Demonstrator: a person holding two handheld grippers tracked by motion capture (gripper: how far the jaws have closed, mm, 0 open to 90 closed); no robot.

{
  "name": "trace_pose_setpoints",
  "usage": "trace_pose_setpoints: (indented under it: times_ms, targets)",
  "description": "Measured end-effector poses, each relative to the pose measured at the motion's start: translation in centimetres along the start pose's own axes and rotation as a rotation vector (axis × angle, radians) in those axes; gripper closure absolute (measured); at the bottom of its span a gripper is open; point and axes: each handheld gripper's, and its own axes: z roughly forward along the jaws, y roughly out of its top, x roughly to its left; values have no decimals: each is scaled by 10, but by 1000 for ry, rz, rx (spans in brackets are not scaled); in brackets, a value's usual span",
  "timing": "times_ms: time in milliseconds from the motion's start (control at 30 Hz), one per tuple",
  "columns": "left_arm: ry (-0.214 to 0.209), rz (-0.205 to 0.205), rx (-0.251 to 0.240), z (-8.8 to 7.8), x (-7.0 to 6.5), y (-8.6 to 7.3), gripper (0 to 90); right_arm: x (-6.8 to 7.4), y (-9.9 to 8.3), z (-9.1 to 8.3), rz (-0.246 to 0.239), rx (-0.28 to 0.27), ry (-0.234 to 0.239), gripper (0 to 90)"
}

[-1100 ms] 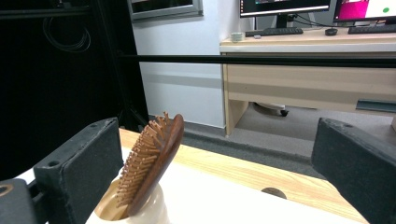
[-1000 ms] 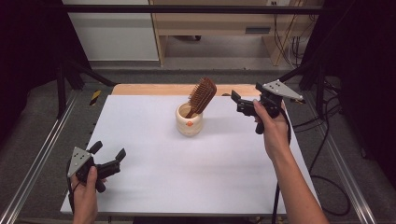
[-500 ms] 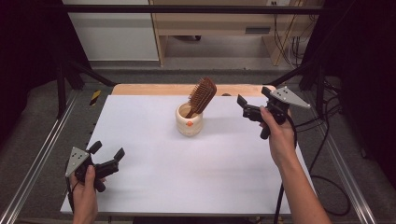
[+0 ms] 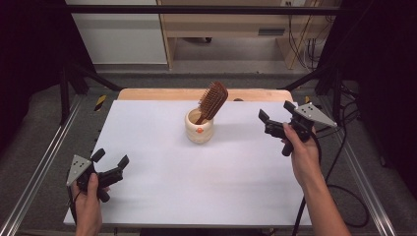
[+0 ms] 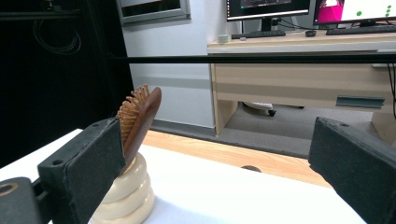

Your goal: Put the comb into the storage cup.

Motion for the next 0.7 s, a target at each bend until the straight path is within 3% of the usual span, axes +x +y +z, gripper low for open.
trace_pose_setpoints:
  times_ms: [700]
  targets:
    - [4,6,-6,-1,1,0,22,-16,-26,-31,-3,12,-25,34]
